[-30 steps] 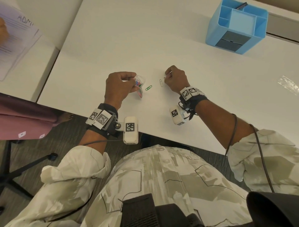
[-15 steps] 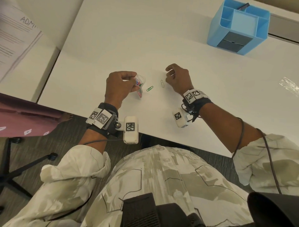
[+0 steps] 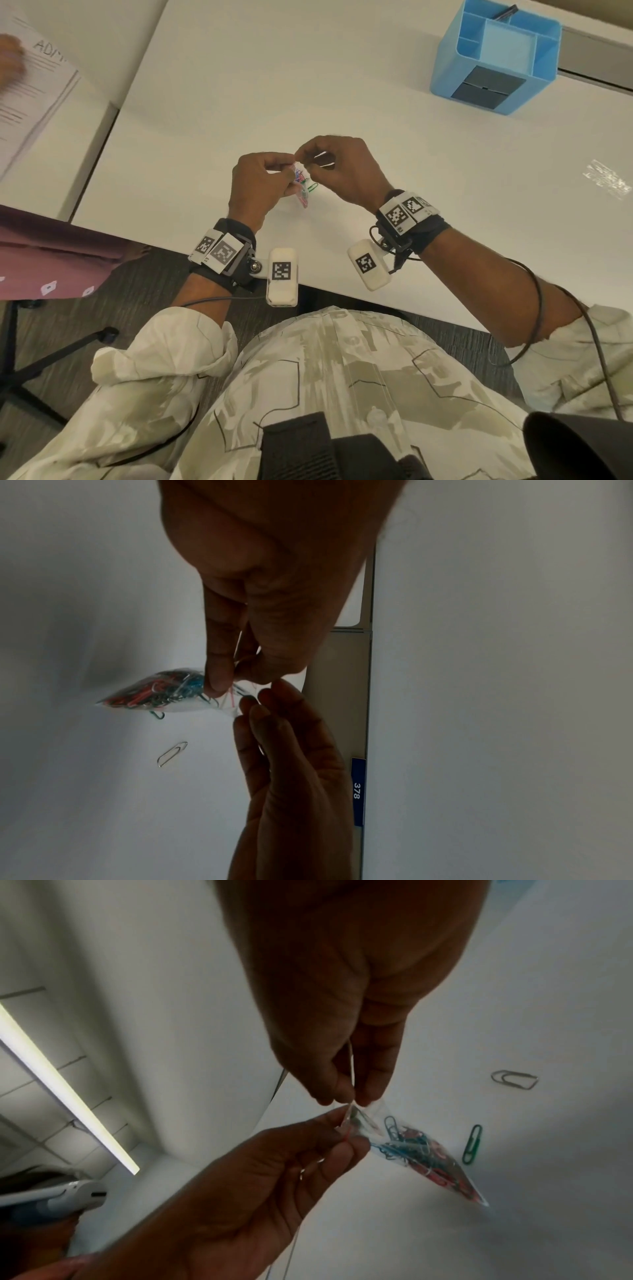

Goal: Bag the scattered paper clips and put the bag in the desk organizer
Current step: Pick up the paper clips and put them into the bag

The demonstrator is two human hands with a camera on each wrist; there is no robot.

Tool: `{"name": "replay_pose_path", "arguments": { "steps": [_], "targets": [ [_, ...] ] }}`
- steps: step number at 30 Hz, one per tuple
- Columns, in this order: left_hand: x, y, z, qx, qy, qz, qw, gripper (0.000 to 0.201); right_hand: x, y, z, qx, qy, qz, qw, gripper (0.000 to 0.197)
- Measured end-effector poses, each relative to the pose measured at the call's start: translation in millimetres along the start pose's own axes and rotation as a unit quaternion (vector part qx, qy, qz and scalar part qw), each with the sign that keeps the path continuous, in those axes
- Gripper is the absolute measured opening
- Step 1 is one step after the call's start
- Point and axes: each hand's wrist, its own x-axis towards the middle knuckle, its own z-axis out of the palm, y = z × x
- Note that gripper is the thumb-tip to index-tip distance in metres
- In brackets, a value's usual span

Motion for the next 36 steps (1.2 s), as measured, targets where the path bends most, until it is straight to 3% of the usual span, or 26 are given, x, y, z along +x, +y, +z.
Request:
{"name": "replay_pose_path", "arguments": {
  "steps": [6,13,16,21,29,36],
  "targets": [
    [-1,-3,0,-0.006,0.003,-0.005,1.000,0.018,1,17,-10,-0.008,0.095,0.032,0.995,0.011],
    [-1,-4,-6,-0.009,0.006,-0.004,1.000,0.020,6,83,1,-0.145,0.046,0.158,0.976,0.034],
    [-2,-5,-10,-0.010,0.009,-0.006,1.000,0.019,8,90,10,-0.160,0.059,0.155,0.973,0.036],
    [-2,-8,-15,-0.008,0.016,-0.015,1.000,0.021,7,84,19,-0.190,0.048,0.120,0.973,0.020],
    [0,-10,-16,-0.005,0.023,-0.011,1.000,0.019,5,81,18,-0.205,-0.012,0.115,0.972,0.028],
    [2,-10,-18,-0.006,0.021,-0.015,1.000,0.019,4,86,20,-0.168,-0.028,0.026,0.985,0.034]
  ]
}}
